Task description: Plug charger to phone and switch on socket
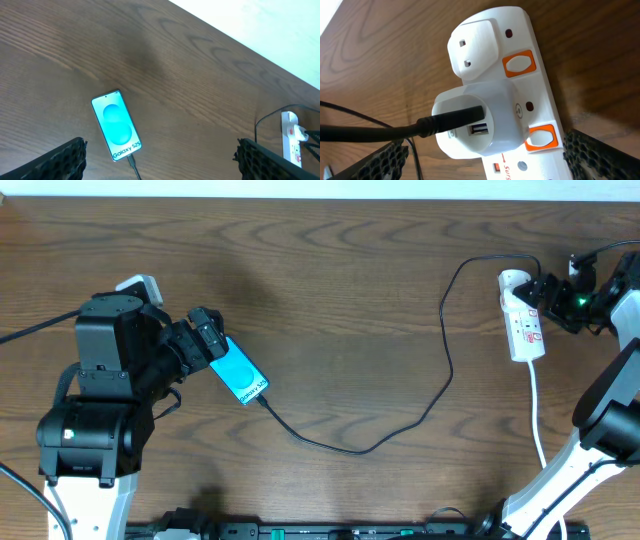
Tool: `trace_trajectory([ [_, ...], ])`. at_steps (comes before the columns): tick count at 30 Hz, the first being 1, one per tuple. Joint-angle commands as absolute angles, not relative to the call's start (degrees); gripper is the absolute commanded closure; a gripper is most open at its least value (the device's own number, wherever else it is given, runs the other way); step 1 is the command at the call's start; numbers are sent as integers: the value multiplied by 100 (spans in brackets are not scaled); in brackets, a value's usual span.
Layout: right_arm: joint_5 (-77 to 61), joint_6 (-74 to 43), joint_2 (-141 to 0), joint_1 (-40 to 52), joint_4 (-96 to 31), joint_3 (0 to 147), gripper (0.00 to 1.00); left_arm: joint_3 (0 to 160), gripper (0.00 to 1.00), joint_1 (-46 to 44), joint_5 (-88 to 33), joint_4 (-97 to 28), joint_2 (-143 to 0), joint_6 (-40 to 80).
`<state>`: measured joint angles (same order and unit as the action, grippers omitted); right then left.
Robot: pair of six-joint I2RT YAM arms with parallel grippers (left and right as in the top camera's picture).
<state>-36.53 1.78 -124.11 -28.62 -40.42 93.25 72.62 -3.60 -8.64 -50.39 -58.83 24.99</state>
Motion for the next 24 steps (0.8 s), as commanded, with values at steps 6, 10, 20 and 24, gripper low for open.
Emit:
trace_trajectory([
  [6,-3763,-21,-12387,-2569,-3981,9373,1,7373,5,-357,-808,-5050,-5883,2379],
  [10,-3660,-113,-12390,-2421,-3924,9373,1,7373,5,-357,-808,-5050,-5883,2381],
  [20,-3439,-172,-12387,-2364,-3948,9373,1,7373,5,-357,-808,-5052,-5883,2381],
  [24,-3437,-314,-12387,-2370,-3920,9373,1,7373,5,-357,-808,-5050,-5883,2379],
])
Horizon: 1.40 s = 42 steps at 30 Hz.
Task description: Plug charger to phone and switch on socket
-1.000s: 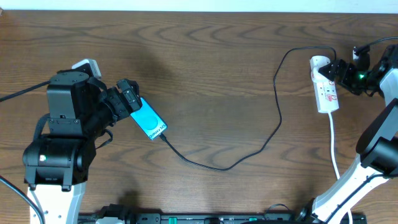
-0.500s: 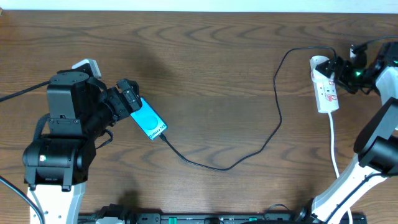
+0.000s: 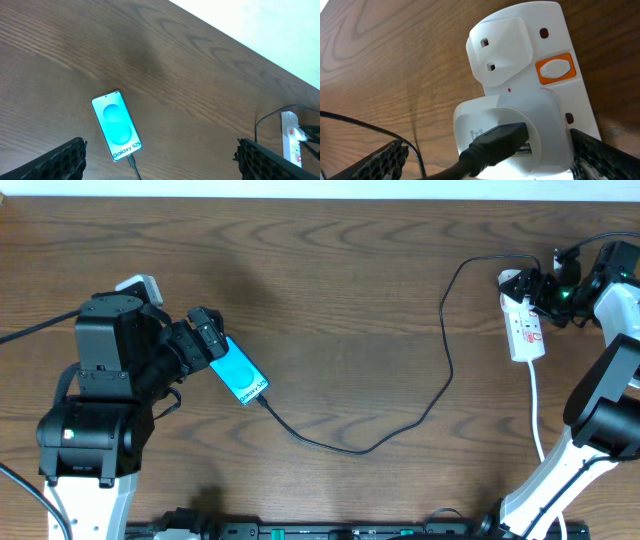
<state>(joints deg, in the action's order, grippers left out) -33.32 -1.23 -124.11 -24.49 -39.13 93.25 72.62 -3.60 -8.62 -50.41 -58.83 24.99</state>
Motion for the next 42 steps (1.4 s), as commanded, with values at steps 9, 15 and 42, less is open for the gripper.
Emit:
trace_trajectory([
  [9,-3441,-423,-12387,-2510,-3850,9376,1,7373,5,-357,-808,-5050,-5883,2379],
  [15,-3444,-423,-12387,-2521,-3811,9376,1,7373,5,-357,-808,-5052,-5883,2379],
  [42,-3242,-290,-12387,-2587,-4399,9760,1,7373,5,-357,-808,-5050,-5883,2379],
])
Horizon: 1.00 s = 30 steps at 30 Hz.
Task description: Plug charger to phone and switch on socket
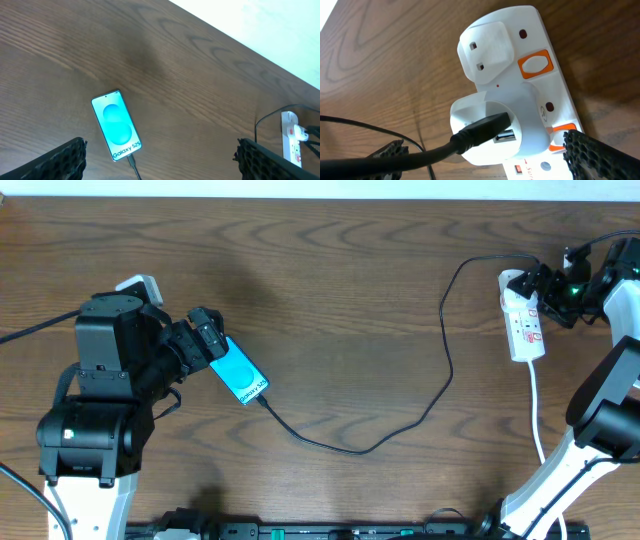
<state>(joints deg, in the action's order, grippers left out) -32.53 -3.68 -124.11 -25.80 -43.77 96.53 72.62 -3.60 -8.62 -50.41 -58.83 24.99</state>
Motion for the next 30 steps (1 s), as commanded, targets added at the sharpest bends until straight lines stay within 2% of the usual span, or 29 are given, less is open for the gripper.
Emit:
trace_trajectory([
  [1,-3242,-290,-12387,-2585,-4403,9760,1,7373,5,-357,-808,-5052,-5883,2379],
  [30,-2947,-272,-12453,-2427,-4390,9651,1,7373,5,-357,-808,-5052,-5883,2379],
])
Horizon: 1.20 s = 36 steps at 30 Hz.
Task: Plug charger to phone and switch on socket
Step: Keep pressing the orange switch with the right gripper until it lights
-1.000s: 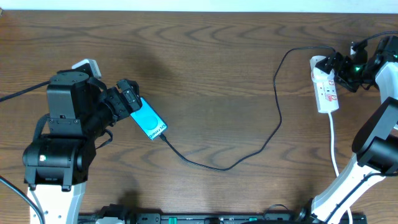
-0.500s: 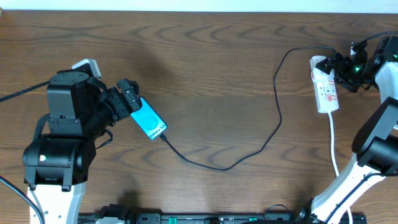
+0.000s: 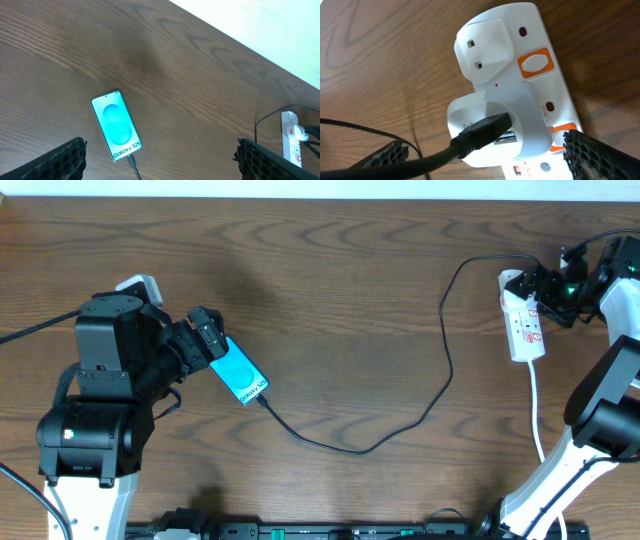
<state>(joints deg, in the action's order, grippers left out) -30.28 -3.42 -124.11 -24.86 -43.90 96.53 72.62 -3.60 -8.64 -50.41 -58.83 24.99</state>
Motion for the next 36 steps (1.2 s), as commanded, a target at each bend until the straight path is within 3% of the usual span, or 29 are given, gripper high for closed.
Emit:
trace_trajectory([
  [1,-2945,-272,-12477,-2427,-4390,9651,1,7373,5,-357,-808,-5050,-5883,2379],
  [36,-3363,-427,-12645,-2283,-4294,9651,1,7373,5,-357,-808,-5052,-5883,2379],
])
